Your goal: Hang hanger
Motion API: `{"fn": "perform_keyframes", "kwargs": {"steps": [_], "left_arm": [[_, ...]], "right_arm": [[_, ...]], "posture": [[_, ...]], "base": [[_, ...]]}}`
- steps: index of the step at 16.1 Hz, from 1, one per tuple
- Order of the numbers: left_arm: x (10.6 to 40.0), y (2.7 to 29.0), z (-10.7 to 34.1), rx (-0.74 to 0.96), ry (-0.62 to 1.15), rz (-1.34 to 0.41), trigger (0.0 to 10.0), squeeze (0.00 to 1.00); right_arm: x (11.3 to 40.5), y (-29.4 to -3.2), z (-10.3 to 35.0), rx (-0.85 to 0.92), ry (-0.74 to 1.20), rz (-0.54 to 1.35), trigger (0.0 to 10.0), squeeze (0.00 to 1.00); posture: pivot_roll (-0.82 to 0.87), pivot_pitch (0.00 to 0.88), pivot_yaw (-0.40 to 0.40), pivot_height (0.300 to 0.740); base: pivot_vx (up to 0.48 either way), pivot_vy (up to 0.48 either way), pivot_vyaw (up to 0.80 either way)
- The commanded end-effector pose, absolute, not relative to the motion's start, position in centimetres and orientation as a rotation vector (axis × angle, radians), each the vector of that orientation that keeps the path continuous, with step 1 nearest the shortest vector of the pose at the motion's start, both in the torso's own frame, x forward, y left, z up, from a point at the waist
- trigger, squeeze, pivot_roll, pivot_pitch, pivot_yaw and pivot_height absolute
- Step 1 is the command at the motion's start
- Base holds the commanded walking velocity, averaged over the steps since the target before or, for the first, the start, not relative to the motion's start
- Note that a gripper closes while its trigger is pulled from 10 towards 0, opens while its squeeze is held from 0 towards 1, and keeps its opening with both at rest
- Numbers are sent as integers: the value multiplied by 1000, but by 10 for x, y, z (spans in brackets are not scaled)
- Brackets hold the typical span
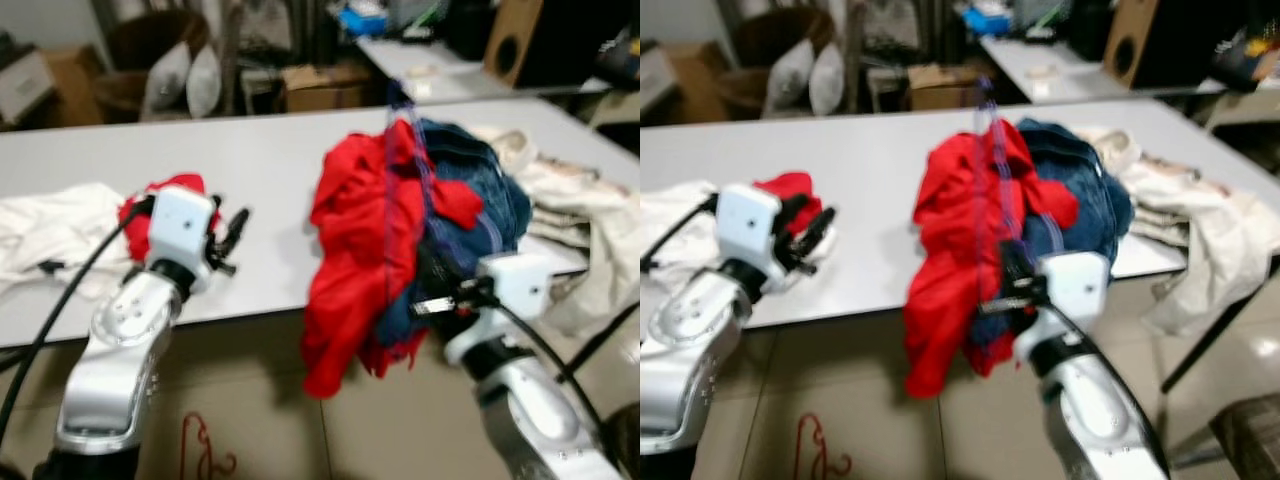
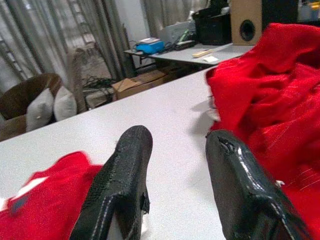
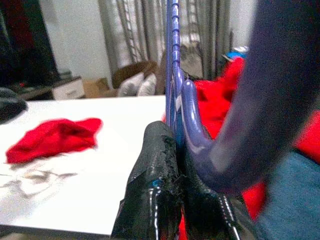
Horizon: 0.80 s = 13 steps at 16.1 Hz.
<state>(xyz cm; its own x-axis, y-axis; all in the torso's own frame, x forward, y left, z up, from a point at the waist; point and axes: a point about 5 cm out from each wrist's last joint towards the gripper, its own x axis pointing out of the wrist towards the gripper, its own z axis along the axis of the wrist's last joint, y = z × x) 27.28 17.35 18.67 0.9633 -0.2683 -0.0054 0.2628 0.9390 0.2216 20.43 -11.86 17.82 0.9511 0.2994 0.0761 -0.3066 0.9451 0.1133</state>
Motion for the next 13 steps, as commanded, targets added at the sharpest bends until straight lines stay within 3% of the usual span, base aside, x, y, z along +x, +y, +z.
{"fn": "perform_keyframes", "kwargs": {"steps": [1,3,7,13], "left_arm": [[273,168,190,227,-34,-280,10000,0],[272,168,192,230,-52,-272,10000,0],[269,169,188,243,-35,-238,10000,0],[268,169,183,212,-1,-217,10000,0]], "right_arm": [[205,-124,178,108,-60,292,10000,0],[205,-123,178,95,-63,301,10000,0],[207,-125,173,67,-25,317,10000,0],[215,-139,156,11,61,258,10000,0]], "posture": [[8,0,48,740],[7,0,45,740],[17,0,19,740],[29,0,10,740]], "base": [[0,480,0],[0,240,0],[0,-480,0],[0,0,0]]}}
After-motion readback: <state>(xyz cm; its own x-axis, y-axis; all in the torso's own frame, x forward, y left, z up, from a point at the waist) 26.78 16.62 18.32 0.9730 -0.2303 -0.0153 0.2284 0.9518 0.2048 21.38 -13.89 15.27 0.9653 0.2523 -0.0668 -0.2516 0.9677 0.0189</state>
